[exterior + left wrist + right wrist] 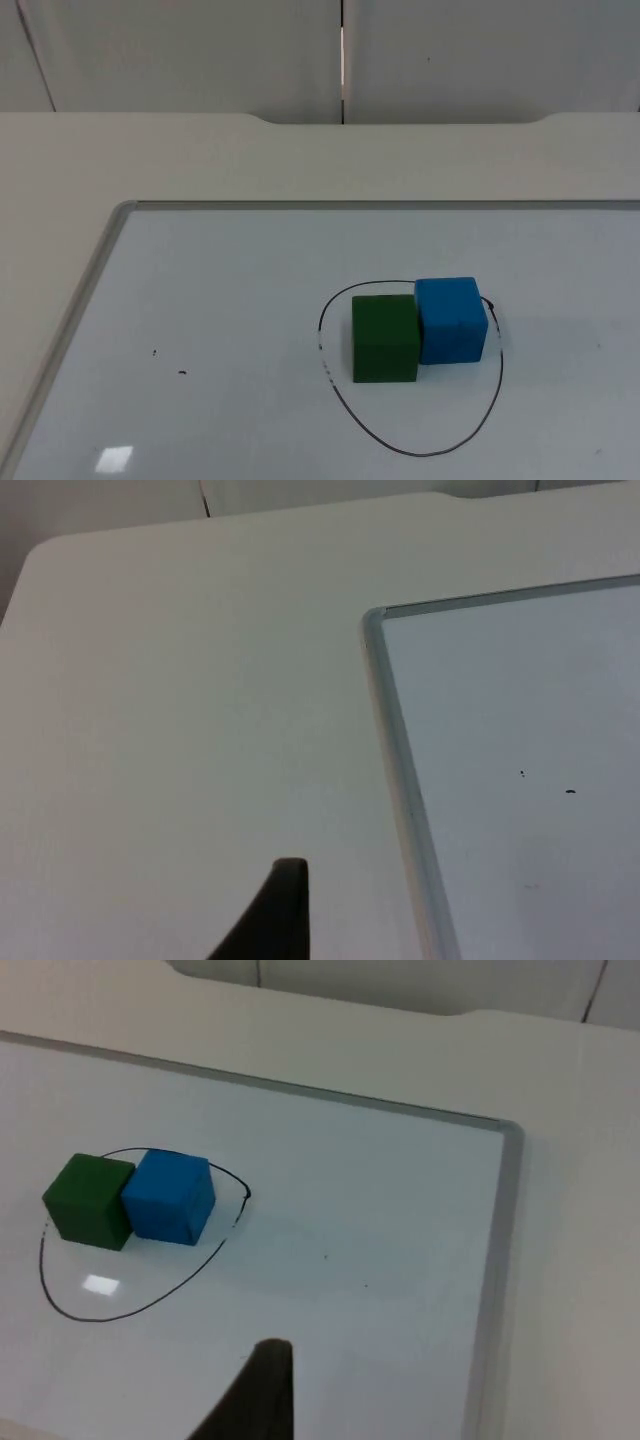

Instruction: Push the two cubes into the marked area.

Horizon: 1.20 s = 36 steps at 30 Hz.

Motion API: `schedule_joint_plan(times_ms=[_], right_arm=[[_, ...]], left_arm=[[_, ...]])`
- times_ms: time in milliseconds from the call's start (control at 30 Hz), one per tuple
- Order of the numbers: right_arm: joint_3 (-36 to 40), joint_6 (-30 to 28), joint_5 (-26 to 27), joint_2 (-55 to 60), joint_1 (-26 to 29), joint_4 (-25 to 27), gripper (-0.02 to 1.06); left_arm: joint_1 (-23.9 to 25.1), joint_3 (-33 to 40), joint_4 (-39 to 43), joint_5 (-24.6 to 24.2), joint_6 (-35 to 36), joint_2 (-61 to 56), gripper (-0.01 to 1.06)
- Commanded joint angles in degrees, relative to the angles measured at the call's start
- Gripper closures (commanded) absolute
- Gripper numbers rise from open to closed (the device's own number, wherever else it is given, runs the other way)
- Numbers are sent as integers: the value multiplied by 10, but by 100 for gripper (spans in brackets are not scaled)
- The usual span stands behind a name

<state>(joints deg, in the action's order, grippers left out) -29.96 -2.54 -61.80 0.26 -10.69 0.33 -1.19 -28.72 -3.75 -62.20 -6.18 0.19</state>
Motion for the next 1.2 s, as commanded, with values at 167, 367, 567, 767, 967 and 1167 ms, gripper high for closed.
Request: schedule_joint_plan(times_ms=[167,367,567,767,967,1167], right_arm=[[4,2,1,-3,58,0,-1],[4,2,1,-3,89,0,-1],[4,2,1,-3,115,0,-1],[4,2,1,-3,121,0,-1],[4,2,1,-3,121,0,-1],[4,2,1,-3,121,0,-1]], left_arm=[[13,2,3,5,1,-2,0],[13,2,3,5,1,-2,0],[13,2,3,5,1,-2,0],[13,2,3,5,1,-2,0],[13,2,4,5,1,-2,0],[27,2,6,5,1,-2,0]])
